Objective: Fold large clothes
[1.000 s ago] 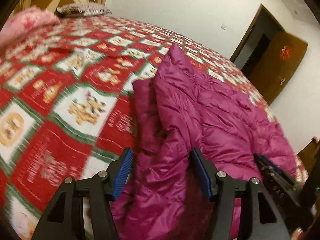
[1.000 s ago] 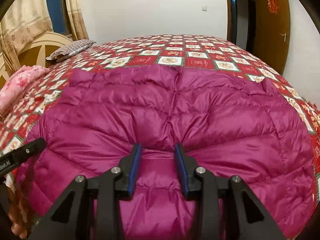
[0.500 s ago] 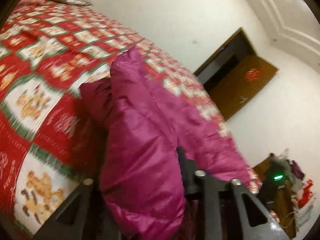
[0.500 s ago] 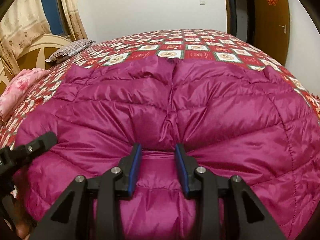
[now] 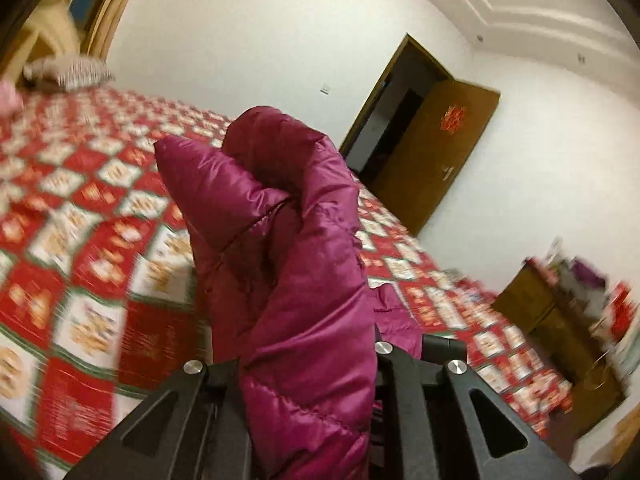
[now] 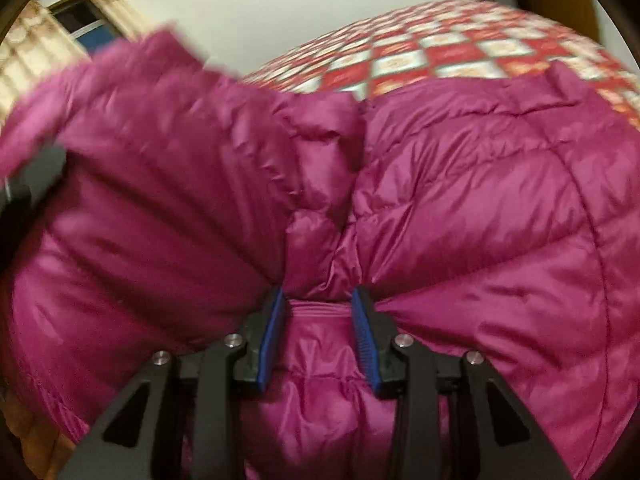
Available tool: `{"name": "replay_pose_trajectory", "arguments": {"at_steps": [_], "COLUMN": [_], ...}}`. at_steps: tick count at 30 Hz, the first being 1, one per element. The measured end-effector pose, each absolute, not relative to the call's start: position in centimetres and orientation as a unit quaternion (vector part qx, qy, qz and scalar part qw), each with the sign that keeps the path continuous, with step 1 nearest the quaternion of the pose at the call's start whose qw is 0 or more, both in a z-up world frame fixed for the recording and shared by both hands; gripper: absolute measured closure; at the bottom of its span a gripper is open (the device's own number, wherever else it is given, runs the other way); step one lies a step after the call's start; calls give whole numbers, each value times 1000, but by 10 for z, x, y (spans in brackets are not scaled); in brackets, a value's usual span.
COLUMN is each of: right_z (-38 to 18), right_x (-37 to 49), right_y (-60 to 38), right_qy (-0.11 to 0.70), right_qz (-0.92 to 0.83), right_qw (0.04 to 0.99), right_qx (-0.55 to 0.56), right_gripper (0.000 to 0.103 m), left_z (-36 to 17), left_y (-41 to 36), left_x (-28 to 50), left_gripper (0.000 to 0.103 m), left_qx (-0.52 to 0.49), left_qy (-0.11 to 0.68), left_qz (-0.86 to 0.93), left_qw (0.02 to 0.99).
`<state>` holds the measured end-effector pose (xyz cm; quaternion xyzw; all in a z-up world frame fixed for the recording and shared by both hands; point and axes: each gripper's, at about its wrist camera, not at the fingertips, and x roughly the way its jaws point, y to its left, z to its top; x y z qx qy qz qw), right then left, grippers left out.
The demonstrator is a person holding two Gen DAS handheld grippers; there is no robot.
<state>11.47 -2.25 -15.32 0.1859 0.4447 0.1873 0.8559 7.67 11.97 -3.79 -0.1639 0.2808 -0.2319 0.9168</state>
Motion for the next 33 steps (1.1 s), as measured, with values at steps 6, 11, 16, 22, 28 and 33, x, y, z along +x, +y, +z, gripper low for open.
{"name": "replay_pose_trajectory", "arguments": {"at_steps": [6,11,16,22,28,33], "right_z": [-134,-105,-92,-79,-69,-73], "right_x": [106,80,44,13,22,43], "right_y": [-53,-128,-186,-222,-224,-217], "right_qy": [428,379,355,339,335,349], "right_qz": [203,132,72,35,85,122], "right_qw": [852,881,895,909,909,893], "right_qx": [224,251,259,238,235,256], "right_gripper": [65,48,43,41,41,30], "left_z": [-31,-39,-62,-100,-115,-122], "left_y": [91,47,-3,-46,-61,-59], "left_x": [68,62,58,54,44,45], "left_gripper": [89,89,89,89,89,89], "left_qx": [-101,-31,35,82,110,105], "left_qy": [266,262,281,324,325,330], "left_qz": [-243,-272,-305,-331,-346,-351], "left_qw": [927,926,909,882,873,870]}}
